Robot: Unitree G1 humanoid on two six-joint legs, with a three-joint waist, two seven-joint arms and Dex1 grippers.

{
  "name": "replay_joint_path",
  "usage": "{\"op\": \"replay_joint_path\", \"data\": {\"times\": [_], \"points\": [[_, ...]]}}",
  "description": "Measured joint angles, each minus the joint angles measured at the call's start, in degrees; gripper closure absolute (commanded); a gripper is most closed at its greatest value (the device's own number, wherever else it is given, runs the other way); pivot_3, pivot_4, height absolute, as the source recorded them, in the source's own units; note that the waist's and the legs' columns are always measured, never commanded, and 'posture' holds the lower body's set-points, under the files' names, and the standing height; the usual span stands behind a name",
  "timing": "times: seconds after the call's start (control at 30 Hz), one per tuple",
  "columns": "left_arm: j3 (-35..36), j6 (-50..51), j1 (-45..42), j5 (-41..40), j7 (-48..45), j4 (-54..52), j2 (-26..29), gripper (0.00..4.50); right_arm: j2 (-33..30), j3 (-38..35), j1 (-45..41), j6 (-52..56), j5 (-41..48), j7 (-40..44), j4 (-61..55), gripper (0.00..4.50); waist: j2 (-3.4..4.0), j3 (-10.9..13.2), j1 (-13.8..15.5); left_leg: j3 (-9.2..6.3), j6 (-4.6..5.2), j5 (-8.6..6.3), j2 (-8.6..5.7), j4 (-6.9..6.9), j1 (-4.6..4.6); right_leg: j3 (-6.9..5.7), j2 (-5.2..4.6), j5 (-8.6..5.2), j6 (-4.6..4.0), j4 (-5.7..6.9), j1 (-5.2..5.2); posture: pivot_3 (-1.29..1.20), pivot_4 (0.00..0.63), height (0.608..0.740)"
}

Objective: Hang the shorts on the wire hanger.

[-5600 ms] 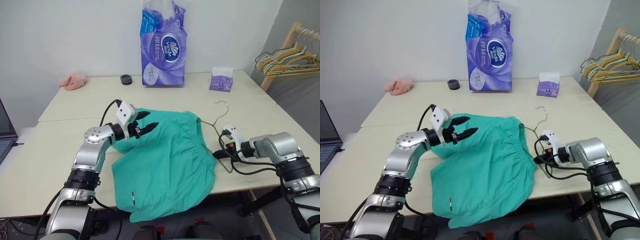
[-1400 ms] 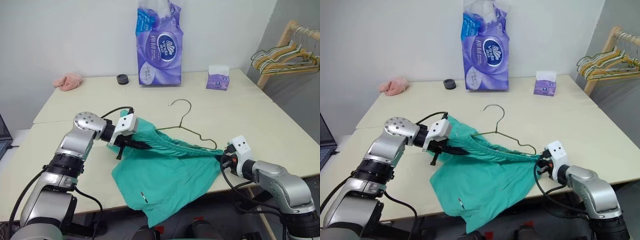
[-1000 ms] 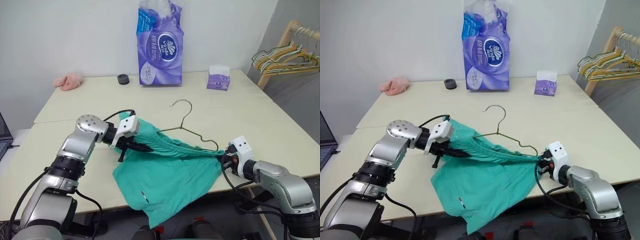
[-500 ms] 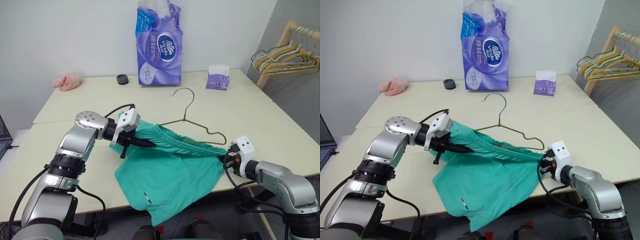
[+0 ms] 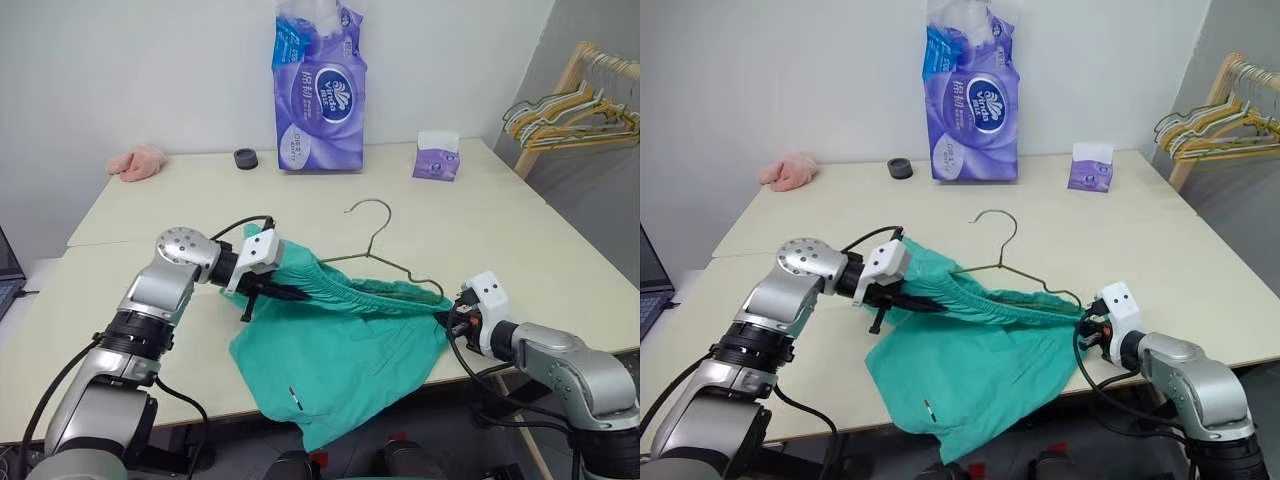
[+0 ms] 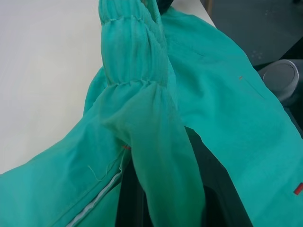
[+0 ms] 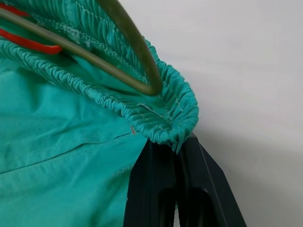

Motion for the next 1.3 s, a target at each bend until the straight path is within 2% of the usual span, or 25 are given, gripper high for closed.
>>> {"op": "replay_joint_path", "data": {"times": [0.27, 0.53, 0.67, 0.97, 1.07, 1.3], "points": [[-0.7, -3.7, -0.1, 1.8, 0.1, 2.4, -0.2, 4.49, -3.2, -0.2, 0.0, 1.3, 1.3, 0.9, -2.4, 4.5, 0.0, 0.0, 0.0, 0.0, 0.0, 0.0, 0.0, 0.0, -0.01, -0.02, 0.0, 0.0, 0.0, -0.01, 0.0, -0.14, 0.024, 0.74], [-1.6, -6.8, 0.0, 3.6, 0.1, 3.5, -0.4, 4.49, -16.4, 0.4, -0.6, -1.1, 2.1, 8.3, -4.8, 4.5, 0.06, 0.0, -0.3, 0.01, 0.03, -0.01, 0.01, 0.0, 0.0, -0.04, 0.0, -0.02, 0.03, -0.05, 0.03, -0.15, 0.035, 0.74], [-1.7, -7.9, 0.3, 4.7, 1.3, 4.5, -0.9, 4.49, -20.0, 6.5, -7.3, -3.5, -0.2, 10.7, -5.3, 4.5, 0.11, 0.1, -1.0, 0.01, 0.03, -0.02, 0.04, -0.01, 0.0, -0.05, 0.0, -0.06, 0.09, -0.07, 0.02, -0.14, 0.039, 0.74], [-2.2, -10.4, 0.5, 6.7, 5.2, 5.5, -2.5, 4.49, -20.0, 16.0, -17.3, -3.5, -1.9, 14.5, -7.1, 4.5, 0.11, 0.1, -1.0, -0.01, 0.08, -0.05, 0.02, 0.0, -0.04, -0.06, -0.06, -0.02, 0.04, -0.12, 0.02, -0.13, 0.04, 0.74], [-2.2, -10.8, 1.0, 7.1, 6.1, 5.5, -2.8, 4.49, -20.6, 17.2, -17.9, -3.8, -2.1, 16.1, -8.0, 3.73, 0.12, 0.1, -1.0, -0.01, 0.08, -0.05, 0.03, 0.0, -0.04, -0.06, -0.06, -0.02, 0.04, -0.12, 0.01, -0.13, 0.039, 0.74], [-2.3, -10.8, 2.1, 7.2, 7.3, 5.4, -4.1, 4.49, -25.5, 16.1, -15.2, -6.2, -1.9, 20.2, -9.9, 1.33, 0.13, 0.1, -0.8, -0.01, 0.08, -0.05, 0.02, 0.0, -0.05, -0.06, -0.07, -0.02, 0.05, -0.14, 0.01, -0.13, 0.039, 0.74]]}}
